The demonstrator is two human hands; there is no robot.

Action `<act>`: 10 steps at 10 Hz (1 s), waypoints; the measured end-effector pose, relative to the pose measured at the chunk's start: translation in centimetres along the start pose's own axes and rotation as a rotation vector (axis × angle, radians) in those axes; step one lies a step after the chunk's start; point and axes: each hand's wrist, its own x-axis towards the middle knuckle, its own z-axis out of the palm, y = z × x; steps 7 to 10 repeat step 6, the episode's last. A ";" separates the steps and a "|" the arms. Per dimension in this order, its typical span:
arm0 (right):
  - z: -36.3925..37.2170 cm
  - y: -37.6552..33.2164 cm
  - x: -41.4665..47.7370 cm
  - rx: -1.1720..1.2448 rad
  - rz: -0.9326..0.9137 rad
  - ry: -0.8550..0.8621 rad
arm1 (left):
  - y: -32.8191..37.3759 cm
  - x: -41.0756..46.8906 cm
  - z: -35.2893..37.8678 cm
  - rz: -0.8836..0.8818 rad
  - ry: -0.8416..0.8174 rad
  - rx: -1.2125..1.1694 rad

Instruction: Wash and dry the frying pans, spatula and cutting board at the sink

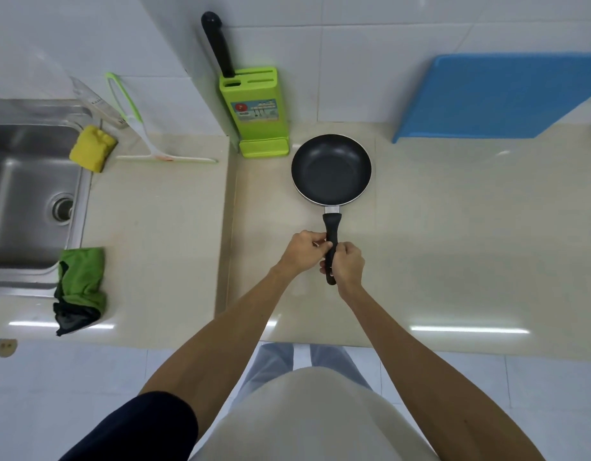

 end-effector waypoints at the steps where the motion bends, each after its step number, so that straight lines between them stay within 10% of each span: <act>1: 0.0 0.9 0.5 -0.068 0.008 -0.039 | -0.7 0.0 0.3 -0.023 -0.011 0.014; 10: -0.9 1.7 0.5 -0.498 -0.229 -0.067 | -0.9 -4.5 -0.7 -0.111 0.041 0.105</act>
